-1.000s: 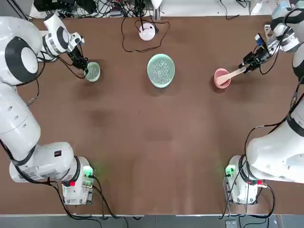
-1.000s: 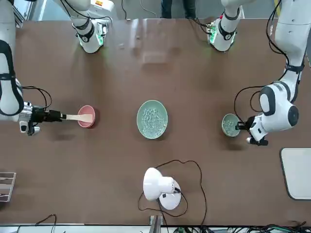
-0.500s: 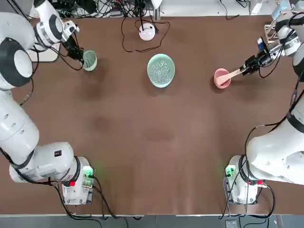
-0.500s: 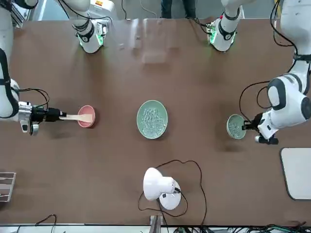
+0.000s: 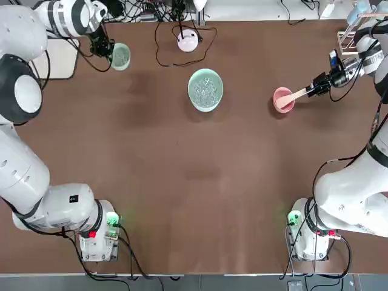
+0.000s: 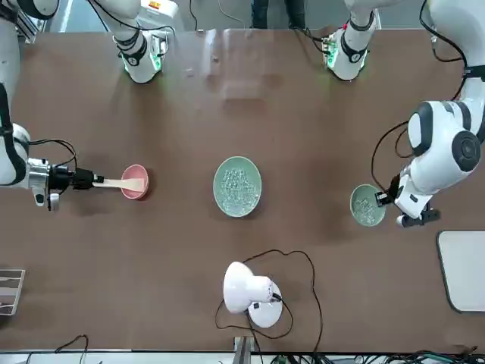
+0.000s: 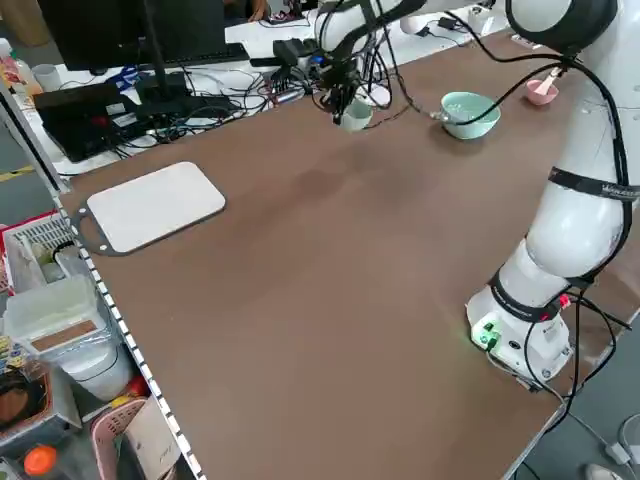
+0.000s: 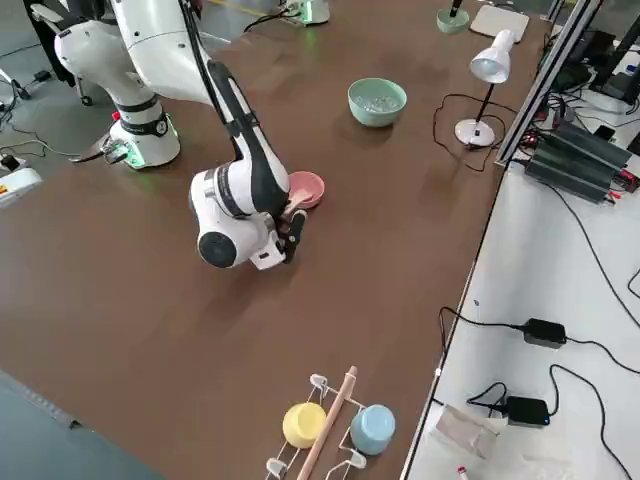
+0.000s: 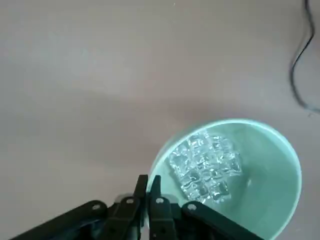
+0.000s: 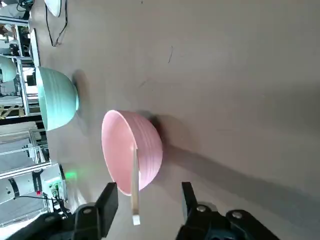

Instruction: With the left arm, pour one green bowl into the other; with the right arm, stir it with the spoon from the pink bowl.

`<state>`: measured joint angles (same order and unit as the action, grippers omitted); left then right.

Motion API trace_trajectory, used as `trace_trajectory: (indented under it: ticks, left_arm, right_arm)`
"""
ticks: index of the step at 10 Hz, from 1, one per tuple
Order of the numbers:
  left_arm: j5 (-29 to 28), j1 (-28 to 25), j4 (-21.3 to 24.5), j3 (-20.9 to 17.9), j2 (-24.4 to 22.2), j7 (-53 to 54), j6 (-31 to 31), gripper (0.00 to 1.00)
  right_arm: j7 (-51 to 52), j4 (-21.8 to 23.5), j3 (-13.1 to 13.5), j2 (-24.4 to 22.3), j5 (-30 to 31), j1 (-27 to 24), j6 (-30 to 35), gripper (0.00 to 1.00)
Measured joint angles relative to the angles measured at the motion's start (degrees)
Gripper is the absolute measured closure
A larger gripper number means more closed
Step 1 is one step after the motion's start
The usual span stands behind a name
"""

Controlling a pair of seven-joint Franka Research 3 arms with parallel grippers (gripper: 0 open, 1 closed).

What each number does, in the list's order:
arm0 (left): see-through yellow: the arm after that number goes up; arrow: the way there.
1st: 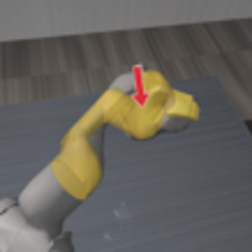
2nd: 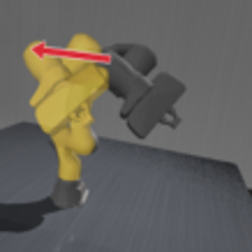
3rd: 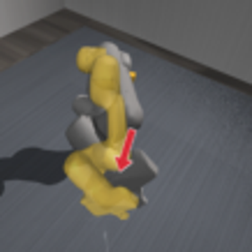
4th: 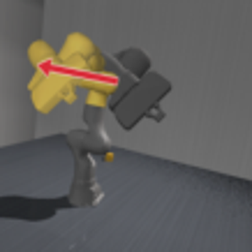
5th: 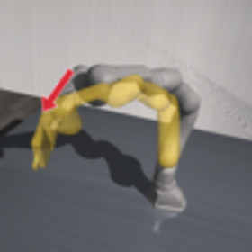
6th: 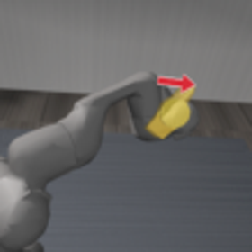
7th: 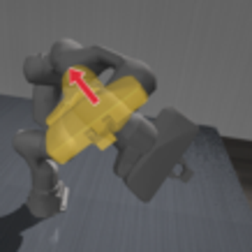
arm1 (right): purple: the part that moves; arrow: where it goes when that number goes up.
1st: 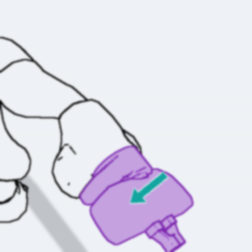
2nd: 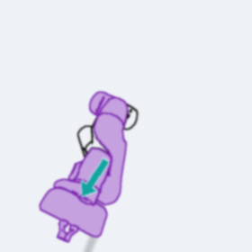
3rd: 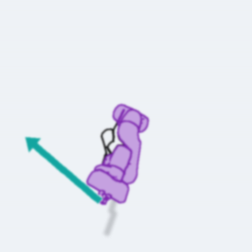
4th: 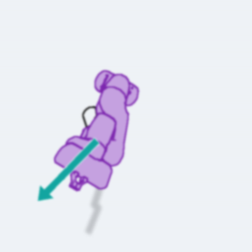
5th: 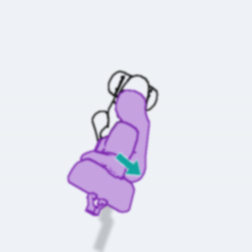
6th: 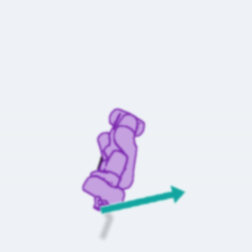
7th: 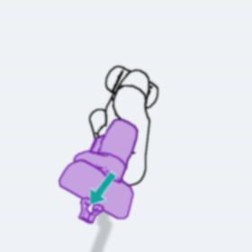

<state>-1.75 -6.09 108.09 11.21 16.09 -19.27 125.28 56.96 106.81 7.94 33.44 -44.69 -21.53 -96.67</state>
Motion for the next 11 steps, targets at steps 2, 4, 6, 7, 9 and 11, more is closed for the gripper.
trace_trajectory:
  ticks: [2,4,6,7,9,11]
  left_arm:
    - [-1.97,0.98,-4.32,2.47,0.01,-10.73,-3.96,0.96]
    - [-2.15,5.29,-10.88,2.88,0.17,-19.73,-12.64,0.96]
    - [-6.61,11.83,-13.92,3.11,0.48,-28.75,-19.02,0.96]
    - [-8.83,15.72,-14.07,3.24,0.80,-33.56,-20.82,0.96]
    - [-10.64,21.80,-16.26,3.28,2.35,-41.09,-25.13,0.96]
    - [-14.38,25.80,-22.14,3.05,6.03,-49.52,-29.83,0.96]
  right_arm:
    - [0.01,-0.17,0.00,0.01,-0.15,-0.01,1.21,0.43]
    - [0.02,-0.27,0.00,0.03,-0.31,-0.02,1.83,0.54]
    - [0.02,-0.39,0.02,0.04,-0.42,-0.05,1.89,0.66]
    - [0.02,-0.44,0.01,0.05,-0.46,-0.07,1.90,0.66]
    - [0.03,-0.52,0.01,0.05,-0.97,-0.09,1.91,0.67]
    - [0.04,-0.59,-0.01,0.06,-1.24,-0.09,1.94,0.71]
